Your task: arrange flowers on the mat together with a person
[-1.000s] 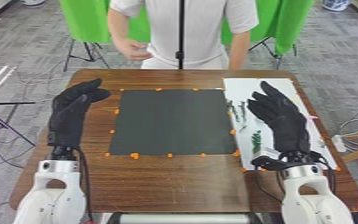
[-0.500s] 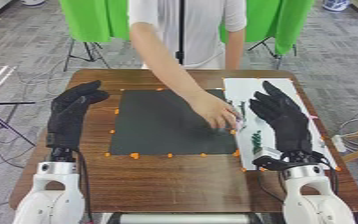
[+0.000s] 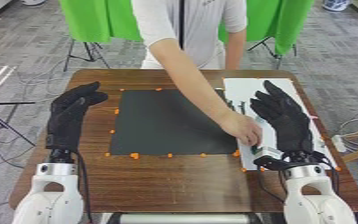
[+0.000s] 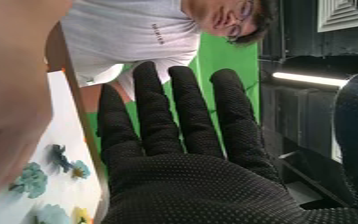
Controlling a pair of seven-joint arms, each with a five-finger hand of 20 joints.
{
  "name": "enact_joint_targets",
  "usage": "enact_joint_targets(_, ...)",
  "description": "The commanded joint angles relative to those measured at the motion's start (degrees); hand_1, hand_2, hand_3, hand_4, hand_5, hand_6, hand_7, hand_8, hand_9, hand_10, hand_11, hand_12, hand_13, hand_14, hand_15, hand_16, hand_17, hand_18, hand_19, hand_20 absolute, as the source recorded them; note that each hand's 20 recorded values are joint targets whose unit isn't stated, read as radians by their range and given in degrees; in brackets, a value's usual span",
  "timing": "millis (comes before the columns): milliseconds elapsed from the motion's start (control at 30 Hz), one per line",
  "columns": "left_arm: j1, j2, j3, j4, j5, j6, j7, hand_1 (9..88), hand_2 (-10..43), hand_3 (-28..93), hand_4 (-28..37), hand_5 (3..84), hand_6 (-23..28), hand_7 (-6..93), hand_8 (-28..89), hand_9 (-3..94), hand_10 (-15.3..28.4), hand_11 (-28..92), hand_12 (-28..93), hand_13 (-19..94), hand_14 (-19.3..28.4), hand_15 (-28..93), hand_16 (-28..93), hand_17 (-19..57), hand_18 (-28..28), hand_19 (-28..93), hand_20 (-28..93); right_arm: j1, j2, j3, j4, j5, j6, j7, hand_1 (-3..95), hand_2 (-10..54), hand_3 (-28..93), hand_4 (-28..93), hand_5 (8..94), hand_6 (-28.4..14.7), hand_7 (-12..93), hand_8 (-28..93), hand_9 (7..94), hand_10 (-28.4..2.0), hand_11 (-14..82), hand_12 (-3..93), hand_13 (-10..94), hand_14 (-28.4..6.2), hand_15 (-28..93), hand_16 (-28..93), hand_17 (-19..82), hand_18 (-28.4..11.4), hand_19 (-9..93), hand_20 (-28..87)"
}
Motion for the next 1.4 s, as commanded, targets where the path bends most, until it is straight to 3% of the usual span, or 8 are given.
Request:
enact_joint_targets(33, 0.1, -0.29, -0.21, 0.86, -0.11, -0.46, -0.43, 31.9, -8.0, 65, -15.1, 52.8, 4.2, 21.7, -7, 52.3, 12.9, 28, 18, 41, 17.9, 32, 4, 4.1, 15.9, 11, 20, -0.7, -0.3, 0.1, -0.8, -0.2, 0.3, -0.6, 10.5, 2.1, 75, -15, 37.3, -1.2, 11, -7, 42.4, -14.5, 4.8, 14.2, 36, -15.0, 11, 19, 19, -16.5, 6, 23)
enact_joint_targets(300, 1.4, -0.27, -1.68, 0.34, -0.31, 0.48, -0.9, 32.0, -7.9, 65, -15.0, 52.7, 4.1, 21.7, -7, 52.2, 12.9, 28, 19, 41, 17.9, 32, 4, 4.2, 15.8, 11, 20, -0.9, -0.7, 0.4, -0.9, -0.4, 0.0, -0.4, 10.5, 2.0, 75, -15, 37.3, -1.3, 11, -7, 42.5, -14.5, 4.9, 14.2, 36, -15.1, 11, 19, 19, -16.5, 6, 23)
enact_joint_targets(433, 1.4, -0.48, -1.8, -0.65, 0.86, 1.85, -3.73, 32.1, -7.5, 65, -15.4, 52.8, 4.3, 21.5, -7, 52.2, 13.0, 28, 19, 41, 17.9, 32, 4, 4.2, 15.7, 11, 20, -0.8, -0.3, 0.4, -0.9, -0.2, 0.0, -0.5, 10.5, 2.0, 75, -15, 37.4, -1.3, 11, -7, 42.5, -14.6, 4.8, 14.2, 36, -15.0, 11, 19, 19, -16.5, 6, 23)
enact_joint_targets(467, 1.4, -0.51, -1.77, -0.44, 1.37, 2.33, -3.39, 32.4, -6.7, 64, -15.8, 52.8, 4.3, 21.5, -7, 52.2, 13.0, 28, 18, 41, 18.0, 32, 4, 4.2, 15.7, 11, 20, -0.6, -0.3, 0.2, -0.7, -0.3, -0.1, -0.4, 10.5, 2.0, 75, -15, 37.5, -1.3, 11, -7, 42.5, -14.5, 4.8, 14.2, 36, -15.0, 11, 19, 19, -16.5, 6, 23)
enact_joint_targets(567, 1.7, -0.6, -2.19, -0.24, 0.18, 1.59, -3.12, 32.4, -6.2, 64, -15.9, 52.8, 4.5, 21.2, -7, 52.2, 13.0, 29, 18, 41, 18.0, 32, 4, 4.1, 15.7, 11, 20, -0.5, -0.3, 0.2, -0.7, -0.4, -0.4, -0.3, 10.6, 2.0, 75, -15, 37.5, -1.3, 11, -7, 42.5, -14.5, 4.8, 14.2, 36, -15.1, 11, 19, 19, -16.4, 6, 23)
enact_joint_targets(767, 2.1, -0.67, -3.53, 1.05, 0.72, -0.73, -4.44, 32.2, -6.5, 64, -15.5, 52.5, 4.5, 21.1, -7, 51.8, 13.3, 29, 18, 41, 17.9, 32, 3, 3.9, 15.9, 11, 20, -0.4, -0.2, 0.3, -0.7, -0.4, 0.2, -0.3, 10.6, 2.0, 75, -15, 37.5, -1.2, 11, -7, 42.5, -14.5, 4.8, 14.2, 36, -15.1, 11, 19, 19, -16.4, 6, 23)
enact_joint_targets(867, 3.6, -1.16, -4.56, 0.96, 0.76, -1.17, -4.98, 32.1, -6.8, 65, -15.3, 52.2, 4.6, 20.8, -7, 51.4, 13.2, 28, 18, 40, 18.0, 32, 3, 3.7, 16.0, 12, 20, -0.6, -0.2, 0.4, -0.8, -0.5, -0.2, -0.4, 10.8, 1.7, 75, -15, 37.7, -1.3, 11, -7, 42.6, -14.5, 4.9, 14.3, 36, -15.1, 11, 19, 19, -16.4, 6, 23)
enact_joint_targets(1400, 7.0, -0.81, -6.36, 0.71, 0.16, -0.98, -5.69, 31.8, -7.4, 65, -15.2, 51.7, 4.5, 20.2, -6, 50.9, 13.2, 27, 18, 40, 18.0, 31, 4, 3.4, 16.3, 12, 20, -1.3, 0.6, 4.1, -3.2, -4.7, 3.6, -2.1, 13.6, -6.6, 75, -15, 37.4, -1.4, 11, -7, 43.1, -14.8, 5.3, 16.6, 37, -15.0, 12, 21, 18, -16.5, 8, 24)
